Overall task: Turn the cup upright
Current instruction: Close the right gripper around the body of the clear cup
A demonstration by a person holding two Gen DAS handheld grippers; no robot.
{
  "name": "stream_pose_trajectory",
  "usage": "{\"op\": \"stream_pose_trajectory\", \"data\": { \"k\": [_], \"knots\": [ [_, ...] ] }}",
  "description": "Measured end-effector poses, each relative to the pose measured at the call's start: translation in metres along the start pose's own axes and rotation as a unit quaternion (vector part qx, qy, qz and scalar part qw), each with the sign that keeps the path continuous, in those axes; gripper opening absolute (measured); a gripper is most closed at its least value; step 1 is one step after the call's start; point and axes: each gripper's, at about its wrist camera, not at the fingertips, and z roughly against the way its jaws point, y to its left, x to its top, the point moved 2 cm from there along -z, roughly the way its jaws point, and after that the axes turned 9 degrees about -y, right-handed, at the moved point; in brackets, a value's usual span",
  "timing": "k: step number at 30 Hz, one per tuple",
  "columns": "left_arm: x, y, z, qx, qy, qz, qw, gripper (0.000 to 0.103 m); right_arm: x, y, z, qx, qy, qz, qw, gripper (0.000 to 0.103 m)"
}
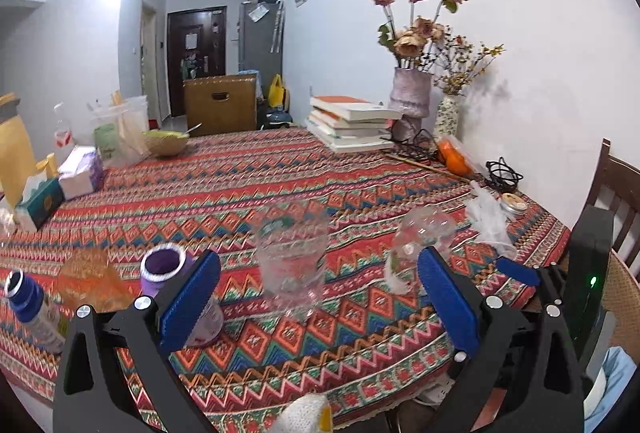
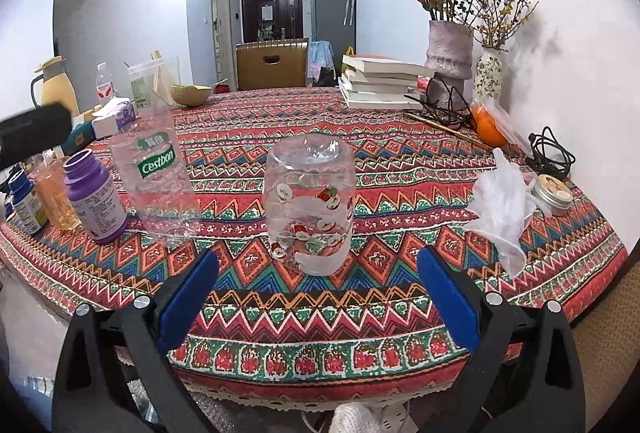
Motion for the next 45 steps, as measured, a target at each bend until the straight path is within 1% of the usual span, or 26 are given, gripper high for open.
{"op": "stream_pose_trajectory", "data": {
  "k": [3,5,7,10,16,22,23,24,25,28,36,39,41,45],
  "knots": [
    [-0.013,0.008,-0.006,-0.003,0.012,0.003,0.9999,0.096,-0.006,0.003,-0.006,-0.006,0.000,0.008,1.000,0.096],
    [-0.020,0.011,-0.008,-0.004,0.014,-0.002,0.9999,0.096,-0.008,0.003,-0.009,-0.013,-0.001,0.020,1.000,0.096],
    [-0.028,0.016,-0.011,-0.002,0.017,-0.009,0.9998,0.096,-0.010,0.002,-0.018,-0.020,0.007,0.023,0.999,0.096],
    [-0.034,0.022,-0.016,-0.005,0.025,-0.009,0.9996,0.096,-0.009,0.003,-0.030,-0.017,0.019,0.017,1.000,0.096],
    [-0.033,0.030,-0.017,-0.002,0.012,-0.014,0.9998,0.096,0.002,0.004,-0.061,-0.030,0.037,0.002,0.999,0.096],
    [-0.032,0.033,-0.016,-0.010,0.005,-0.014,0.9998,0.096,0.006,0.009,-0.076,-0.030,0.059,0.007,0.998,0.096],
    [-0.032,0.033,-0.016,-0.011,0.006,-0.014,0.9998,0.096,0.006,0.010,-0.076,-0.027,0.061,0.008,0.998,0.092],
    [-0.032,0.034,-0.017,-0.012,0.007,-0.012,0.9998,0.096,0.007,0.011,-0.077,-0.025,0.063,0.009,0.998,0.066],
    [-0.033,0.034,-0.017,-0.013,0.007,-0.011,0.9998,0.096,0.007,0.012,-0.077,-0.027,0.067,0.011,0.997,0.062],
    [-0.033,0.035,-0.018,-0.015,0.010,-0.007,0.9998,0.096,0.009,0.012,-0.075,-0.020,0.074,0.008,0.997,0.062],
    [-0.029,0.033,-0.012,-0.017,0.002,-0.008,0.9998,0.096,0.027,0.009,-0.054,0.035,0.082,-0.045,0.995,0.061],
    [-0.026,0.030,-0.008,-0.018,0.000,-0.009,0.9998,0.096,0.029,0.009,-0.047,0.055,0.103,-0.063,0.991,0.061],
    [-0.023,0.029,-0.005,-0.018,0.000,-0.012,0.9998,0.096,0.028,0.009,-0.043,0.062,0.126,-0.069,0.988,0.061],
    [-0.016,0.029,0.002,-0.020,-0.007,-0.013,0.9997,0.096,0.029,0.008,-0.037,0.065,0.176,-0.048,0.981,0.061]
  ]
}}
